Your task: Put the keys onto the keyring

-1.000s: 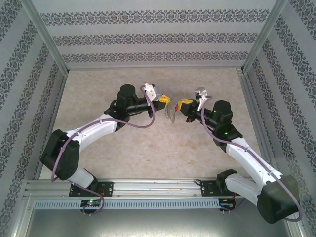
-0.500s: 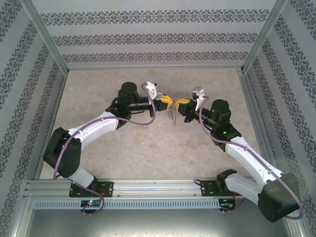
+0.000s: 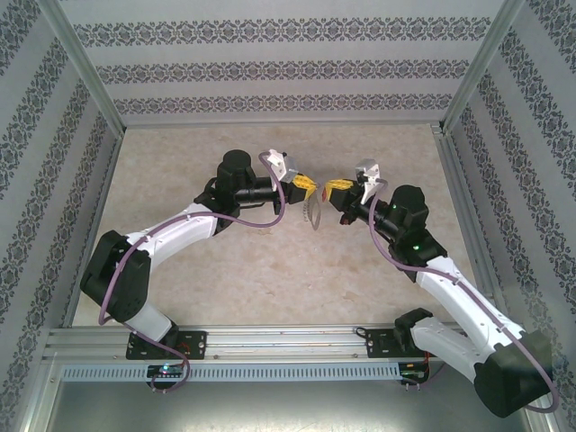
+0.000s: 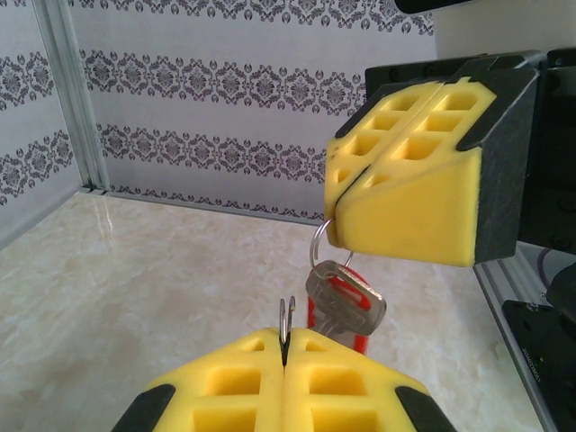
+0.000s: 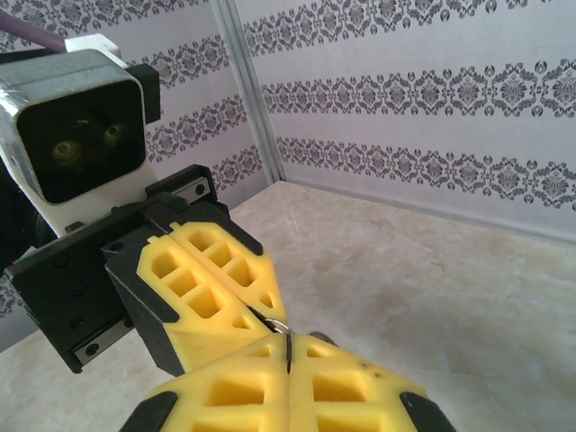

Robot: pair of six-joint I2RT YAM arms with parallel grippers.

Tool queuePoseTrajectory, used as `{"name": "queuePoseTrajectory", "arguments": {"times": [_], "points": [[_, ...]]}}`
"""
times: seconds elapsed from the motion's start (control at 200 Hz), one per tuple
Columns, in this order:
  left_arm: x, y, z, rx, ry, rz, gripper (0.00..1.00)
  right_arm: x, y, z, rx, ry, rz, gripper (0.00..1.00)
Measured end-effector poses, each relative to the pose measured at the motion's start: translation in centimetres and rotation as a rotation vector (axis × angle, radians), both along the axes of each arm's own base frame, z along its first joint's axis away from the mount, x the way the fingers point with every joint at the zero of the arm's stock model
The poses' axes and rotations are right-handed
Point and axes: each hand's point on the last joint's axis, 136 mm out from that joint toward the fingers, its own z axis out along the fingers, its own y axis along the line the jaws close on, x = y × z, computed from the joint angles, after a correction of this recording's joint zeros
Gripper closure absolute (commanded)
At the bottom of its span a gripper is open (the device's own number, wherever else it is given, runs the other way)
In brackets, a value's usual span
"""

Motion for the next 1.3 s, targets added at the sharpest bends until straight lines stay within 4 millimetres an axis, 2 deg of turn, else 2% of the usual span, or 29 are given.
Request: {"name": "queuePoseTrajectory", "arguments": {"times": [0.31,0.615,1.299], "points": [[0.0,0.0,-0.1,-0.002,0.013,-0.003,1.0,0.5,0.4,-0.8,-0.012,0.027,0.005,1.0],[0.0,-0.2,-0.6,0.003,0.03,-0.008,1.0,0.4,1.1,-0.4,-0.01,0.023,0.029,1.0],[0.1,-0.3,-0.2,-0.003,0.024,-0.013,1.0,0.8,1.5,-0.6,-0.015,0.027,0.029,1.0]]}}
